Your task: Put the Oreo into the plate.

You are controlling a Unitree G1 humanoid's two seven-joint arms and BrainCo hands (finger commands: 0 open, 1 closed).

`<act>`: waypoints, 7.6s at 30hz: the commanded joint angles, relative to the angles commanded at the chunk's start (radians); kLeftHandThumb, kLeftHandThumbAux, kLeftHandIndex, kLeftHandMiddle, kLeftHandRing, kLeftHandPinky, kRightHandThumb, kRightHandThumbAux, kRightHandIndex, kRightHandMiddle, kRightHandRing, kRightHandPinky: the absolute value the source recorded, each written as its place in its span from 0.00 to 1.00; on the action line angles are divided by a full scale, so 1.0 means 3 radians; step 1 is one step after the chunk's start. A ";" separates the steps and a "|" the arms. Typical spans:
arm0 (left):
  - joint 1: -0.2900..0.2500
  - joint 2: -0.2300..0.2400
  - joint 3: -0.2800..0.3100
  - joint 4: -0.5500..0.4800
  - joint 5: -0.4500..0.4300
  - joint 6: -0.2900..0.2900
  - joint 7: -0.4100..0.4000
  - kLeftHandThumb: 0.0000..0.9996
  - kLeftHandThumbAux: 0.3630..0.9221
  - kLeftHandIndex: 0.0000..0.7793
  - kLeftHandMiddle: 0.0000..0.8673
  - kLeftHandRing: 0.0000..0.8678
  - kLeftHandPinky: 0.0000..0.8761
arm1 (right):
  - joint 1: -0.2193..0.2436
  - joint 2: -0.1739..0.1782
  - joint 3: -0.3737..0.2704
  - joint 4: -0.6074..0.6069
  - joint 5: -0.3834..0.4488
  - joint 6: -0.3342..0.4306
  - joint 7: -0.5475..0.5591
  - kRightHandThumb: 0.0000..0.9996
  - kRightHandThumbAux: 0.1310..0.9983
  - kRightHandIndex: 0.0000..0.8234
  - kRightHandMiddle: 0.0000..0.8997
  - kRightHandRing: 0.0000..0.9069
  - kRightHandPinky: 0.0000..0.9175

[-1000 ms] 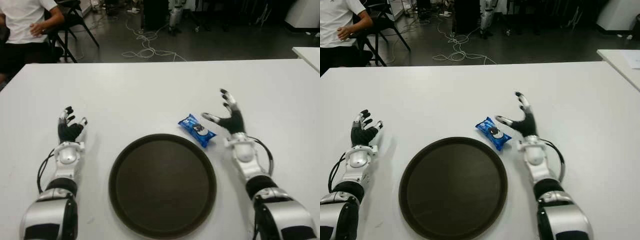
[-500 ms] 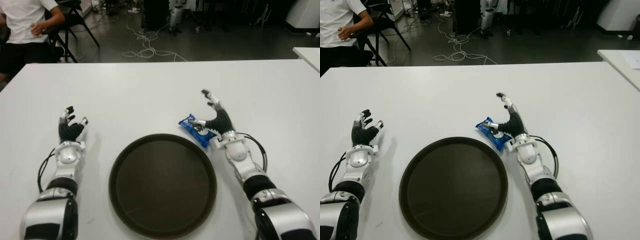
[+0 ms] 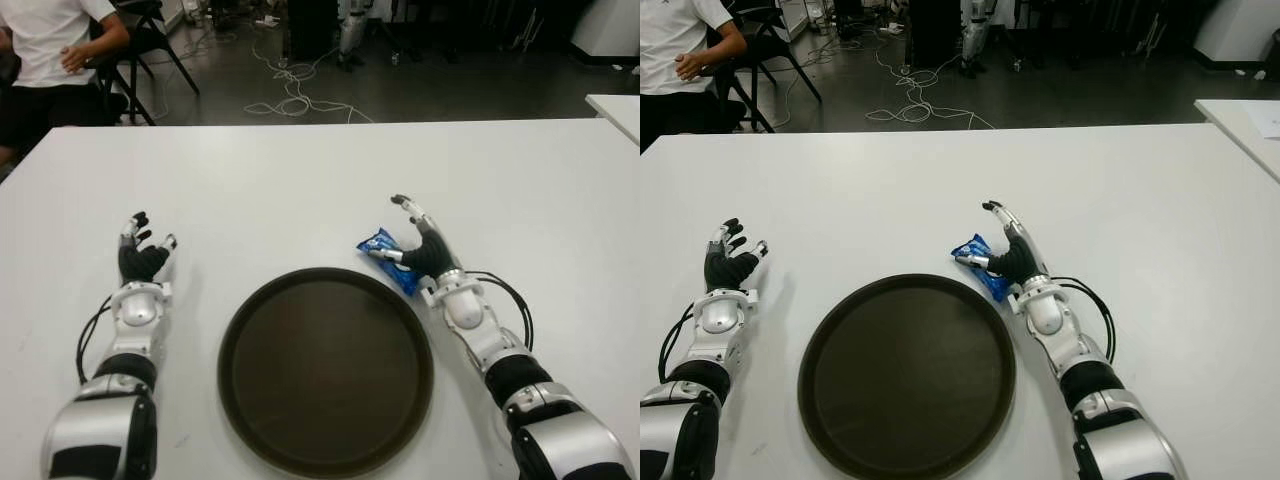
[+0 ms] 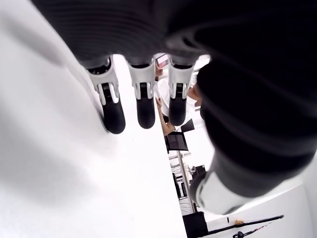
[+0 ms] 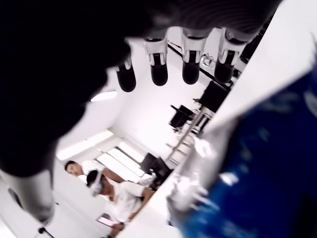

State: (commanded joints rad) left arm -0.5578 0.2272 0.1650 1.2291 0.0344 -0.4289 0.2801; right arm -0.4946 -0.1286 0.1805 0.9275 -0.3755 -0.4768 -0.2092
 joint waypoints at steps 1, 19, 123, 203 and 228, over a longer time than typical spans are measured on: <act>0.0002 0.0000 0.0000 -0.0001 -0.0001 -0.0010 -0.0004 0.06 0.84 0.20 0.18 0.15 0.11 | -0.0004 0.0001 0.0011 -0.0007 -0.0008 0.0036 0.0002 0.00 0.56 0.00 0.01 0.03 0.03; 0.0013 -0.0005 -0.0024 0.0017 0.0029 -0.0035 0.0034 0.07 0.81 0.20 0.19 0.17 0.13 | 0.0081 -0.0093 0.0181 -0.0504 -0.0287 0.0710 -0.0044 0.00 0.55 0.00 0.00 0.00 0.00; 0.0022 -0.0081 -0.0072 -0.0005 0.0104 -0.0135 0.0179 0.06 0.83 0.19 0.19 0.18 0.15 | -0.0170 -0.0637 0.0897 -0.1668 -0.1270 0.2586 0.1448 0.00 0.58 0.00 0.00 0.00 0.00; -0.0003 -0.0120 -0.0140 0.0019 0.0168 -0.0150 0.0339 0.11 0.77 0.22 0.18 0.17 0.15 | -0.0629 -0.0825 0.1421 -0.1385 -0.1306 0.2421 0.2461 0.00 0.71 0.02 0.00 0.01 0.00; 0.0018 -0.0183 -0.0096 -0.0017 0.0148 -0.0265 0.0335 0.09 0.75 0.21 0.19 0.18 0.16 | -0.0765 -0.0650 0.1537 -0.0971 -0.1345 0.2270 0.2472 0.00 0.74 0.03 0.02 0.03 0.01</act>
State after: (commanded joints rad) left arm -0.5524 0.1722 0.1363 1.2240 0.0789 -0.5084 0.3806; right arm -0.7242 -0.3235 0.6417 0.6361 -0.7790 0.2043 0.5324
